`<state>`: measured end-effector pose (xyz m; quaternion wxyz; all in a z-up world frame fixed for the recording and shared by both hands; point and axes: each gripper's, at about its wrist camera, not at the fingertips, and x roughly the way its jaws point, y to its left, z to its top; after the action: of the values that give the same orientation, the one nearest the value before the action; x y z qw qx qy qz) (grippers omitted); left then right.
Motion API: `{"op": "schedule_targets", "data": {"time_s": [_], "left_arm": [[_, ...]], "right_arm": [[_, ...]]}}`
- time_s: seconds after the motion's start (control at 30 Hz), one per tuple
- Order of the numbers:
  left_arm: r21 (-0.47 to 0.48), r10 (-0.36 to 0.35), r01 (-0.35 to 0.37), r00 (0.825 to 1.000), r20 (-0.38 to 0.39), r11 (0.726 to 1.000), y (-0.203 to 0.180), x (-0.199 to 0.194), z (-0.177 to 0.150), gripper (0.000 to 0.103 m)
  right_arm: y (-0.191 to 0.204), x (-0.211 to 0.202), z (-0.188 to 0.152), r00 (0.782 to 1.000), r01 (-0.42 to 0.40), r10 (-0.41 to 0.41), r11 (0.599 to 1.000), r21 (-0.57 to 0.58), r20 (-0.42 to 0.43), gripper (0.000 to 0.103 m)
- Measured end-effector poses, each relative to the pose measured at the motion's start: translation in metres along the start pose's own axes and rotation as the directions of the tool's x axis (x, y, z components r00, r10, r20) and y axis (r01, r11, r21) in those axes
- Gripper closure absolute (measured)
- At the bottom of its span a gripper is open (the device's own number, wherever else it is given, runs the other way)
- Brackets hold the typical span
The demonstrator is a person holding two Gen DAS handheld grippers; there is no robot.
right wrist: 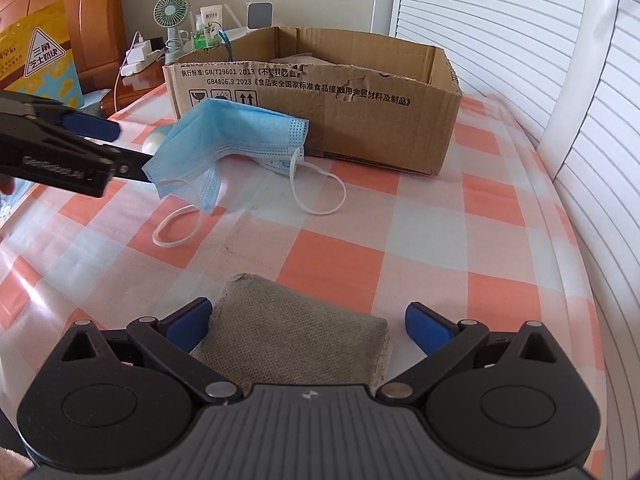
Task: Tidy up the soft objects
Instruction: 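Close the right gripper on the grey pouch while the left gripper grasps the blue doll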
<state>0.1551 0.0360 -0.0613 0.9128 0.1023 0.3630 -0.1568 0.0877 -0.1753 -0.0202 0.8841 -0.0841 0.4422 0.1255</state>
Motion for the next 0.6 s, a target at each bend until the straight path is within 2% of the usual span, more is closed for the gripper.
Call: {"op": "schedule_targets", "data": {"time_s": [0.23, 0.37, 0.6], "left_arm": [[0.004, -0.035, 0.035, 0.999, 0.002, 0.999, -0.002, 0.012, 0.005, 0.044], [0.006, -0.054, 0.054, 0.998, 0.014, 0.999, -0.005, 0.013, 0.007, 0.055], [-0.016, -0.067, 0.068, 0.997, 0.036, 0.998, -0.005, 0.001, 0.005, 0.058]], "right_arm": [[0.0, -0.001, -0.003, 1.0, -0.008, 0.008, 1.0, -0.007, 0.012, 0.0], [0.0, -0.002, -0.004, 1.0, -0.008, 0.008, 1.0, -0.008, 0.016, 0.0], [0.002, -0.004, -0.005, 1.0, -0.004, 0.004, 1.0, -0.006, 0.024, 0.0]]}}
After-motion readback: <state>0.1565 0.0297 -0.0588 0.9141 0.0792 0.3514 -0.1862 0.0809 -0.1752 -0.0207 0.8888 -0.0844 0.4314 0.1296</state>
